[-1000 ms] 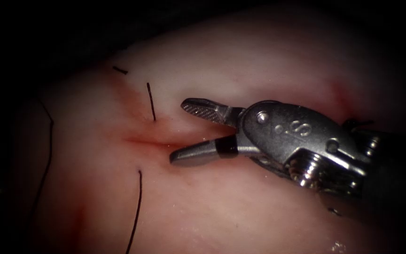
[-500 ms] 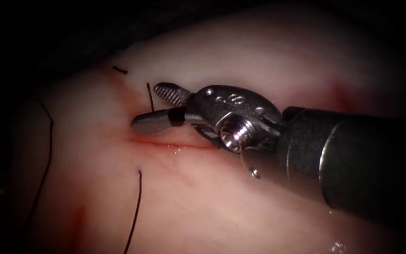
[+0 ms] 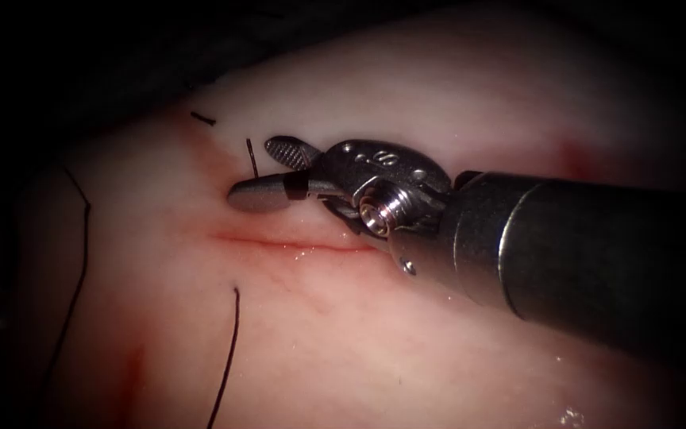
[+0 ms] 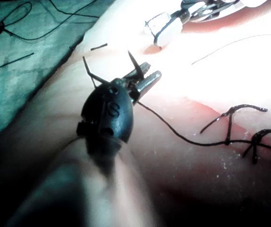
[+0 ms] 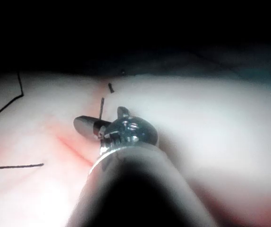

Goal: Wound Closure
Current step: With the right grasper, adjust the short tail end.

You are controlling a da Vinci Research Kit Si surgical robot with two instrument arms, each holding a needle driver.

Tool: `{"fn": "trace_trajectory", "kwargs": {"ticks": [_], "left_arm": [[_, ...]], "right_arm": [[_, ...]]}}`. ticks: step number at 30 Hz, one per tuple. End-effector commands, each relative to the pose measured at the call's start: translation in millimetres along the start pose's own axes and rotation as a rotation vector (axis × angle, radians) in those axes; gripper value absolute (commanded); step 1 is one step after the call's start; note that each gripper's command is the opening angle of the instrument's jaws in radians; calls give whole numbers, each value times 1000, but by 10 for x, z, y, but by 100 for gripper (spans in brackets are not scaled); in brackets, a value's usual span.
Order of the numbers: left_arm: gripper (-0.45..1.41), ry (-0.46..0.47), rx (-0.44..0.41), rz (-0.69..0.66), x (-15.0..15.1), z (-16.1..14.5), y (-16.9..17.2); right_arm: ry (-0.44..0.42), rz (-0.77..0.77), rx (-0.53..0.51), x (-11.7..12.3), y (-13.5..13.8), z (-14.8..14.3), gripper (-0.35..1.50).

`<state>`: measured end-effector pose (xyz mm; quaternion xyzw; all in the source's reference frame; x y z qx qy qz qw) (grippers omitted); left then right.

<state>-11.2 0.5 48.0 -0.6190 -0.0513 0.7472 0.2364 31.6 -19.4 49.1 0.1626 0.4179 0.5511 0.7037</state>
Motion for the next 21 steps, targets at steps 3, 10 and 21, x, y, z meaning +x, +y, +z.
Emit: {"fn": "trace_trajectory", "kwargs": {"ticks": [3, 10, 21], "left_arm": [[-45, 2, 1, 4, 0, 7, -8], [-45, 0, -1, 4, -1, 8, -8], [-45, 0, -1, 4, -1, 8, -8]], "right_arm": [[-1, 2, 31, 10, -9, 11, -8], [17, 20, 85, 14, -18, 13, -35], [119, -14, 103, 49, -18, 1, -35]]}}
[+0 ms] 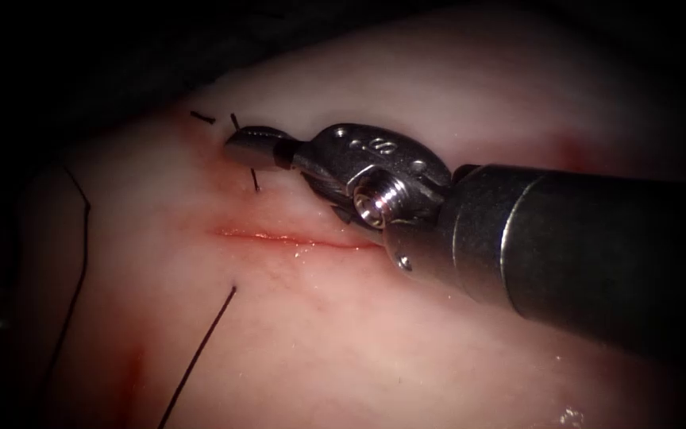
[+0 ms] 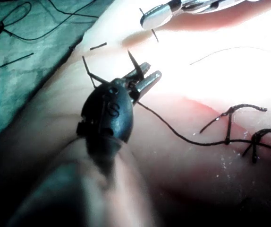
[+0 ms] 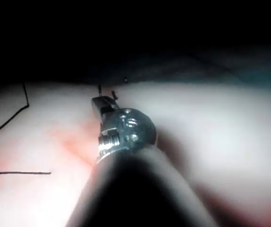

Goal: Wound Closure
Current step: With the right grasper, adjust the short tail end.

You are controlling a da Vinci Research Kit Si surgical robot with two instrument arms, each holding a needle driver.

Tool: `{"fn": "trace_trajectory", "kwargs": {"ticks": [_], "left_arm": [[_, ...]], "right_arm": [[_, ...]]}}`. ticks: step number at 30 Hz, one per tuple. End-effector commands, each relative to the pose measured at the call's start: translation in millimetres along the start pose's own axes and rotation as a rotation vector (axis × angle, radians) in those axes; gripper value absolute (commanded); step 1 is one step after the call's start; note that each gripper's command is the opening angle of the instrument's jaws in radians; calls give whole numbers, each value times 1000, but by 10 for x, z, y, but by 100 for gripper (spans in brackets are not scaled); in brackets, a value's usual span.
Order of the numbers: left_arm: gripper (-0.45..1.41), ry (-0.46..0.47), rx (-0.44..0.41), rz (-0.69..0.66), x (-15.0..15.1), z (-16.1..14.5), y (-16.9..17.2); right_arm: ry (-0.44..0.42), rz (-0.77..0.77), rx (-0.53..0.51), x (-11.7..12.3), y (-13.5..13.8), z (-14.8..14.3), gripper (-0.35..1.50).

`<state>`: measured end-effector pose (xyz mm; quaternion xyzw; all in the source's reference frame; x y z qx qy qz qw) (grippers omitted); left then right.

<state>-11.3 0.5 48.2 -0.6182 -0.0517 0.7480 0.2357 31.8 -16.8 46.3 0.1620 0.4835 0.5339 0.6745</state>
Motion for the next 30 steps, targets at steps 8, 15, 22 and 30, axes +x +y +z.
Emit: {"fn": "trace_trajectory", "kwargs": {"ticks": [8, 15, 22, 30], "left_arm": [[-45, 3, 0, 4, 0, 7, -8], [-45, 1, -2, 5, -2, 7, -9], [-45, 2, -6, -4, -6, 8, -11], [-45, -19, -22, -13, -16, 11, -12]], "right_arm": [[52, -11, 22, 27, -17, 7, -35], [71, -12, 22, 35, -18, 5, -35], [78, -13, 23, 39, -18, 2, -35], [77, -9, 27, 42, -22, 0, -35]]}}
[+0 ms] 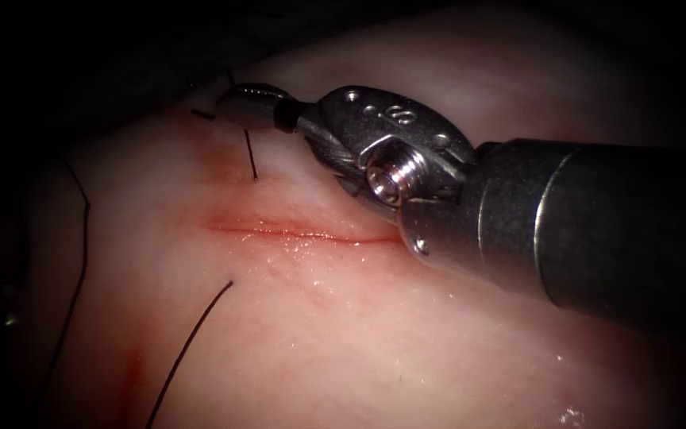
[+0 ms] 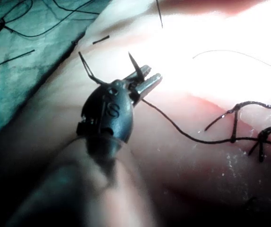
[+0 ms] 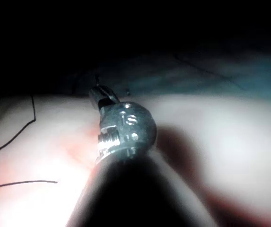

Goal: Wound Closure
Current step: With the right grasper, adjust the short tail end, then with the left hand, grab a long length of suture.

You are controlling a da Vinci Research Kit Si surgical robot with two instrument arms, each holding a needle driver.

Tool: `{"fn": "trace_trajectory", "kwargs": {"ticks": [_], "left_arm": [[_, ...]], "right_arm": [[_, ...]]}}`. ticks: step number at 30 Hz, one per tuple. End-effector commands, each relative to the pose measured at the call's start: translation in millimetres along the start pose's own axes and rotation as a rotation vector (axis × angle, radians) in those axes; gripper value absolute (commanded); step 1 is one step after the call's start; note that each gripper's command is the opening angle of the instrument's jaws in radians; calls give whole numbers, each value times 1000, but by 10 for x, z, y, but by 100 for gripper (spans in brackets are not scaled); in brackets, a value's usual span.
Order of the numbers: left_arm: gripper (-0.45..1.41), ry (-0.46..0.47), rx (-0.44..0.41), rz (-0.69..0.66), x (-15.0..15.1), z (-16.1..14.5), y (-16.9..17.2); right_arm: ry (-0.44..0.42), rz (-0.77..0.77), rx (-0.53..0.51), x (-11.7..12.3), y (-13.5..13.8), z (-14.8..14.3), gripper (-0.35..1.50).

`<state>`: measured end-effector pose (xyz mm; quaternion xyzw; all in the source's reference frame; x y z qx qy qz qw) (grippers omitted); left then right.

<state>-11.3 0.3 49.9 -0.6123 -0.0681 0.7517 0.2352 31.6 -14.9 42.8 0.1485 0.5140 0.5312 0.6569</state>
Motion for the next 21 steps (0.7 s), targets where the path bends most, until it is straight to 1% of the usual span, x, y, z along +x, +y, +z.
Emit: {"fn": "trace_trajectory", "kwargs": {"ticks": [1, 3, 5, 6, 7, 8, 9, 11, 13, 14, 16, 18, 21], "left_arm": [[-45, -3, -2, 0, 0, 8, -6], [-45, -15, -6, -7, -4, 11, -5], [-45, -22, -6, -9, -8, 14, -3], [-45, -21, -3, -18, -11, 17, -2], [-45, -19, -3, -21, -13, 19, -1], [-45, -24, 9, -25, -15, 21, -1], [-27, -29, 22, -35, -17, 23, 0], [22, -43, 53, -76, -22, 25, 4], [69, -65, 92, -99, -27, 23, 9], [78, -77, 102, -97, -28, 21, 11], [86, -103, 97, -92, -29, 14, 17], [93, -124, 88, -96, -26, 6, 23], [106, -146, 78, -98, -17, -11, 32]], "right_arm": [[5, -2, 11, 7, -4, 13, -35], [3, -12, 52, 6, -6, 12, -35], [20, -35, 71, 6, -7, 9, 68], [43, -33, 75, 7, -8, 7, 103], [88, -28, 80, 8, -9, 4, 123], [113, -23, 83, 10, -10, 1, 132], [132, -25, 86, 13, -11, -2, 137], [157, -55, 90, 20, -13, -10, 142], [155, -71, 96, 26, -14, -20, 138], [152, -82, 100, 31, -14, -27, 133], [147, -86, 109, 38, -13, -37, 126], [142, -101, 116, 45, -12, -48, 126], [144, -114, 130, 49, -8, -62, 125]]}}
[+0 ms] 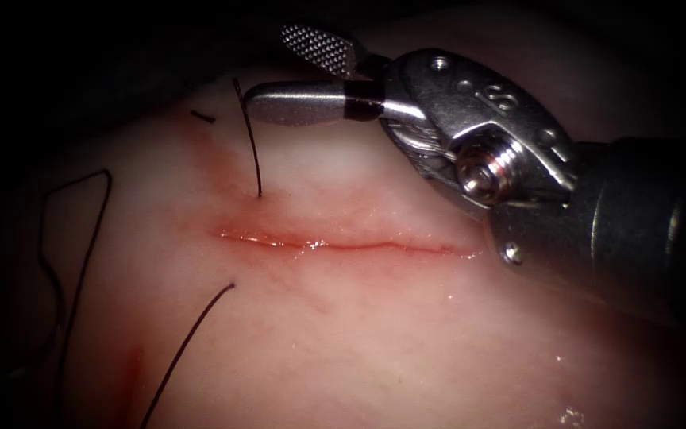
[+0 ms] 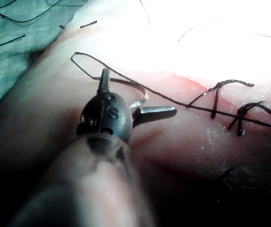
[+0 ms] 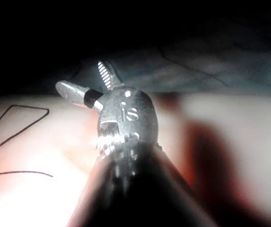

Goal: Wound Closure
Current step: With the left hand, grab a long length of suture.

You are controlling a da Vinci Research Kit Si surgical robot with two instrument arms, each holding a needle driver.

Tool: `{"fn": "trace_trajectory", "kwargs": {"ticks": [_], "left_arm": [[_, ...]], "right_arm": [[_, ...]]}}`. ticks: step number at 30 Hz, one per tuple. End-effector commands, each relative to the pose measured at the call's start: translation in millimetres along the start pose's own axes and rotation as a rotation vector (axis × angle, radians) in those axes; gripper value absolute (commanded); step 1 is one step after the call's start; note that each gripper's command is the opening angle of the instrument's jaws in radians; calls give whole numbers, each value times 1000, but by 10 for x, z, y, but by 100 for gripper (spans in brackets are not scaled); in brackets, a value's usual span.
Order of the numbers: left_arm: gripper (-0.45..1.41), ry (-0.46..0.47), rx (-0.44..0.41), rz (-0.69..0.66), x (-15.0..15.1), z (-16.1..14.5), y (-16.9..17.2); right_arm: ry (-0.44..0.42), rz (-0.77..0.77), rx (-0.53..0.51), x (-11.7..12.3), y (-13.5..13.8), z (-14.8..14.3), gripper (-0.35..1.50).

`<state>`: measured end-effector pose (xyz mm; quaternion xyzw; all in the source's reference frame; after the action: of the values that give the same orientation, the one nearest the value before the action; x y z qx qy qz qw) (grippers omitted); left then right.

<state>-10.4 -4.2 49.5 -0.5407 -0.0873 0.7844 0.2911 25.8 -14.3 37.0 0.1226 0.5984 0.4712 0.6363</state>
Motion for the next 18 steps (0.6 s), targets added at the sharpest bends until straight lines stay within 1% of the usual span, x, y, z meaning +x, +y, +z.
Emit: {"fn": "trace_trajectory", "kwargs": {"ticks": [1, 3, 6, 8, 10, 11, 13, 15, 16, 17, 18], "left_arm": [[108, -5, 0, 3, 5, 1, -4], [108, -13, -2, 14, 15, -15, 2], [108, -31, 2, 68, 31, -37, 8], [103, -47, 13, 125, 42, -47, 12], [94, -68, 21, 158, 54, -49, 18], [81, -61, 1, 154, 66, -42, 24], [68, -29, -48, 183, 74, -30, 29], [47, 1, -84, 233, 80, -15, 35], [44, 5, -89, 262, 81, -8, 36], [42, 3, -100, 319, 85, 9, 39], [42, 3, -100, 319, 85, 9, 39]], "right_arm": [[1, -11, 10, 8, 4, 5, 125], [-2, -24, 17, 7, 7, -3, 123], [-6, -60, 24, 8, 13, -14, 123], [-8, -96, 32, 8, 18, -22, 123], [-9, -120, 41, 8, 20, -29, 120], [-13, -145, 51, 8, 20, -38, 115], [-30, -171, 63, 7, 20, -45, 111], [-47, -204, 77, 6, 17, -53, 110], [-46, -211, 82, 5, 16, -56, 110], [-48, -220, 95, 3, 11, -63, 110], [-48, -220, 95, 3, 11, -63, 110]]}}
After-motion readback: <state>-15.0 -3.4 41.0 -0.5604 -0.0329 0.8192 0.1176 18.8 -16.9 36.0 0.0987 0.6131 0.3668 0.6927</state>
